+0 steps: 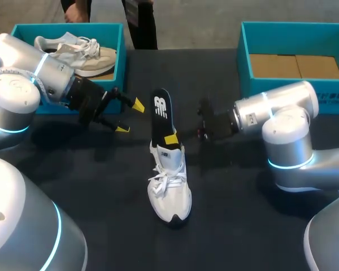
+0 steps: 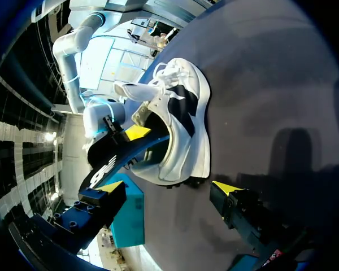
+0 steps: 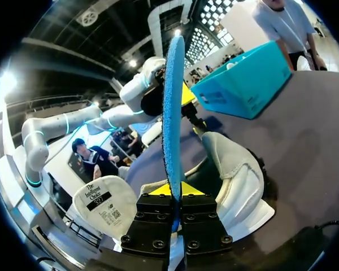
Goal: Take the shoe out of the shoebox, open the shoe tongue, remove and reinsert the insole, then place the shoe into the shoebox
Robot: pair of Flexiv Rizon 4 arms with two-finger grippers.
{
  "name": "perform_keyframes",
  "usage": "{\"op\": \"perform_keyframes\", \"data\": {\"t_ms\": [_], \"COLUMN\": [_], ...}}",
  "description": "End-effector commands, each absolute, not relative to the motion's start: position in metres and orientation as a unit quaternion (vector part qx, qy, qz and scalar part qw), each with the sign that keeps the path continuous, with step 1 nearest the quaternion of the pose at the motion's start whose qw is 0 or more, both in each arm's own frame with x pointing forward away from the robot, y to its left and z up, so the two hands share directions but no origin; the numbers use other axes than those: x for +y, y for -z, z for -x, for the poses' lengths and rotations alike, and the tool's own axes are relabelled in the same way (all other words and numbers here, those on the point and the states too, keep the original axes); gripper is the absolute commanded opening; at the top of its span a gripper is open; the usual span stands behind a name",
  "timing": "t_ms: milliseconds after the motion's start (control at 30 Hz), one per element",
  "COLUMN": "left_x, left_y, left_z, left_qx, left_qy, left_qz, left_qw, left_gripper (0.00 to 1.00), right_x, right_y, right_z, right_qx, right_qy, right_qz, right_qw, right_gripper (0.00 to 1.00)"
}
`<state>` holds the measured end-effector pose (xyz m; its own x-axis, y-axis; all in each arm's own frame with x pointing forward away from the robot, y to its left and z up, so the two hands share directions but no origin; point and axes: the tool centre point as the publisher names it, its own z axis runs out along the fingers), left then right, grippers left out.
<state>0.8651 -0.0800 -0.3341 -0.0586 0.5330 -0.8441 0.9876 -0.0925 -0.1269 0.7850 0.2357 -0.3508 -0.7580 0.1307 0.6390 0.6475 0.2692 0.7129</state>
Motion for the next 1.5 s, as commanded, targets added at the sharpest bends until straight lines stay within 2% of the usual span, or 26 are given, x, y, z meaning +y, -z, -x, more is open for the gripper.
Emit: {"op": "perform_keyframes", "data": {"t_ms": [33,500,600,633,700,967,1100,1467,1500], "left_x": [-0.080,-0.080,-0.080,-0.080,-0.080,-0.080,-0.080,-0.080,-0.080], "left_y": [0.334,0.334,0.334,0.334,0.334,0.334,0.334,0.334,0.334], "left_z": [-0.864,-0.864,-0.864,-0.864,-0.864,-0.864,-0.864,-0.864,-0.864], "left_qx": [0.610,0.610,0.610,0.610,0.610,0.610,0.610,0.610,0.610], "left_qy": [0.395,0.395,0.395,0.395,0.395,0.395,0.395,0.395,0.395], "left_qz": [-0.624,-0.624,-0.624,-0.624,-0.624,-0.624,-0.624,-0.624,-0.624], "left_qw": [0.288,0.288,0.288,0.288,0.288,0.288,0.288,0.288,0.288], "left_gripper": [1.00,1.00,1.00,1.00,1.00,1.00,1.00,1.00,1.00], "right_x": [0.238,0.235,0.235,0.235,0.236,0.241,0.245,0.250,0.250], "right_y": [0.360,0.359,0.354,0.353,0.348,0.334,0.330,0.320,0.318], "right_z": [-0.778,-0.769,-0.772,-0.773,-0.776,-0.788,-0.796,-0.810,-0.811], "right_qx": [-0.760,-0.759,-0.758,-0.758,-0.758,-0.762,-0.763,-0.768,-0.769], "right_qy": [0.547,0.548,0.552,0.553,0.555,0.555,0.554,0.550,0.549], "right_qz": [0.257,0.260,0.260,0.260,0.258,0.250,0.246,0.240,0.240], "right_qw": [0.239,0.237,0.232,0.231,0.225,0.222,0.223,0.222,0.221], "right_gripper": [0.00,0.00,0.33,0.39,0.40,0.35,0.28,0.26,0.23]}}
